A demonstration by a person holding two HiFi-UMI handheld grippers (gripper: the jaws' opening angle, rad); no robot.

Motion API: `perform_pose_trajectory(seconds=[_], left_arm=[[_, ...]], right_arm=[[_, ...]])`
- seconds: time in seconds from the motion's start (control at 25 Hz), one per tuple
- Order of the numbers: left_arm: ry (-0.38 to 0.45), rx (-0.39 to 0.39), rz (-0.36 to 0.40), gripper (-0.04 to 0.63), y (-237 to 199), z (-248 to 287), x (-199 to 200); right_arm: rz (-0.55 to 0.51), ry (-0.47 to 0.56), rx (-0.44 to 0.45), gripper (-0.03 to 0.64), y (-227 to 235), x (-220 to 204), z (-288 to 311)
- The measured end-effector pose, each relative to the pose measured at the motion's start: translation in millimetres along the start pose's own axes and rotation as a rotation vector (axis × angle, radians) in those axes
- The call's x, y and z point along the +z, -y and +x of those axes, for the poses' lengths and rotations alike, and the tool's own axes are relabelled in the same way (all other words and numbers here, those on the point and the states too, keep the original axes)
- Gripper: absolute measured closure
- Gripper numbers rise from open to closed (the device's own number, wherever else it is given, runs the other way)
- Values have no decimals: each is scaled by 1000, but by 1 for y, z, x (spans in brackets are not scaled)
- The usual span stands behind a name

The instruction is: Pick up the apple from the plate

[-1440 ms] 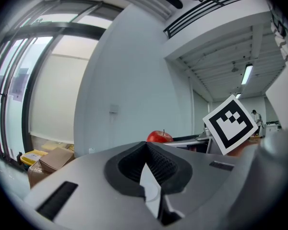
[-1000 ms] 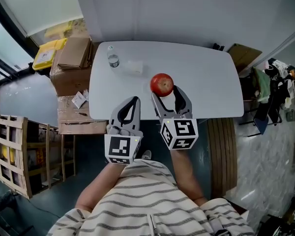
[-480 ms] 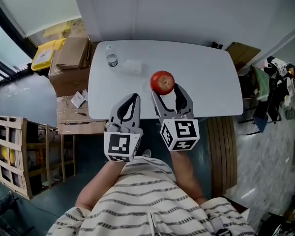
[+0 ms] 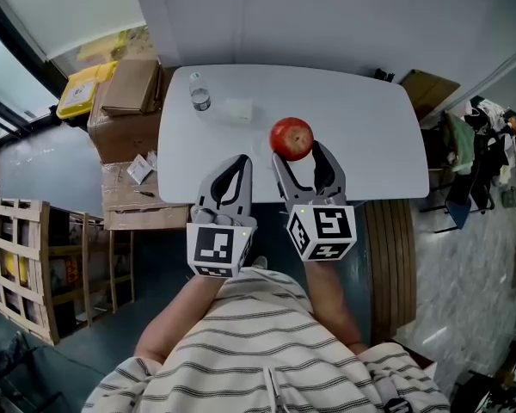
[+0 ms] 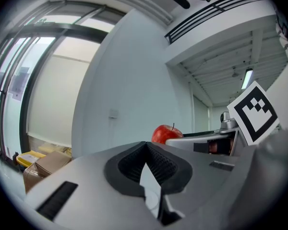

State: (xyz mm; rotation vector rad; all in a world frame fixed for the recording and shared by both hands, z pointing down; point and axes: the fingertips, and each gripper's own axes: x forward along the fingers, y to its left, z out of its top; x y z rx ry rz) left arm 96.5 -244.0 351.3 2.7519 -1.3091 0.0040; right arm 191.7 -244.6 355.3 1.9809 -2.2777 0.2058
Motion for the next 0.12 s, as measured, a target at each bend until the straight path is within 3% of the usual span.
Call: perform_pose_trajectory(seconds=[0.12], left_arm=[[4, -6, 4, 591, 1, 3, 2]], right_arm=[[-2, 9, -9, 290, 2, 2, 0]])
